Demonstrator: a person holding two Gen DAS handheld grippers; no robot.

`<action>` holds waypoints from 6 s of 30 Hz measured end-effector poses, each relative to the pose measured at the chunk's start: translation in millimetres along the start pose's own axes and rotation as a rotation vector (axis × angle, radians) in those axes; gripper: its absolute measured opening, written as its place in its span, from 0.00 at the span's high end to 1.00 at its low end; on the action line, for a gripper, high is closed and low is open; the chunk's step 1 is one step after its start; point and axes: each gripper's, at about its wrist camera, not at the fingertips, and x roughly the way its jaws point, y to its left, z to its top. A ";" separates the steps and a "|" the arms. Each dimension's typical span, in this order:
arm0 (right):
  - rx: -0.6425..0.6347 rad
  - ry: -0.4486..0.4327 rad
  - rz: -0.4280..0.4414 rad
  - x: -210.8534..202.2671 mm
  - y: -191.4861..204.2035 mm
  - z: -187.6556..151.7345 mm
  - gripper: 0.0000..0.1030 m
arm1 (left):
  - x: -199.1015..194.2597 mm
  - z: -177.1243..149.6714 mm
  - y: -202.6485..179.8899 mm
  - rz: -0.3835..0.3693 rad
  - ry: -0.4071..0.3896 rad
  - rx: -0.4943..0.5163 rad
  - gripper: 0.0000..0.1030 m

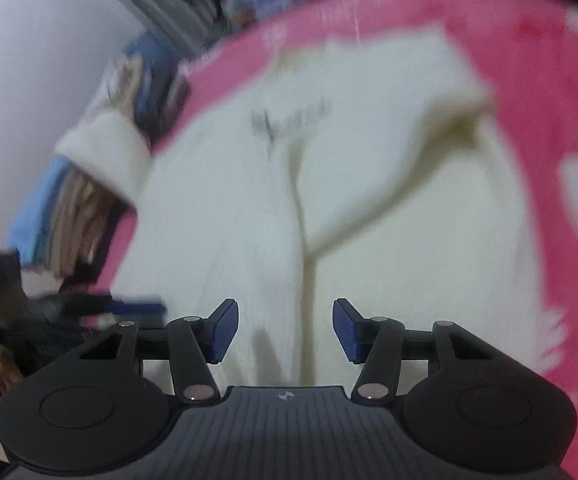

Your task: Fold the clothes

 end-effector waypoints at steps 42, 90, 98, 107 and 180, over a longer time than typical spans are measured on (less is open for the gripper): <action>0.523 -0.034 0.317 54.3 -42.8 7.0 0.58 | 15.3 14.4 34.3 -0.007 -0.053 -0.249 0.80; -0.291 0.142 -0.332 -64.5 -14.0 -52.4 0.75 | 58.3 -51.5 -102.9 -0.316 0.413 0.068 0.86; -0.343 -0.065 -0.374 -107.1 -3.0 -24.7 0.75 | 28.1 -14.5 -85.0 -0.250 0.447 0.173 0.74; -0.342 -0.251 -0.528 -54.2 -81.8 27.6 0.75 | 56.2 81.4 -112.9 -0.084 0.275 0.256 0.69; -0.181 -0.412 -0.185 -40.1 -101.0 137.1 0.77 | 116.2 81.0 -110.9 -0.084 0.010 0.124 0.67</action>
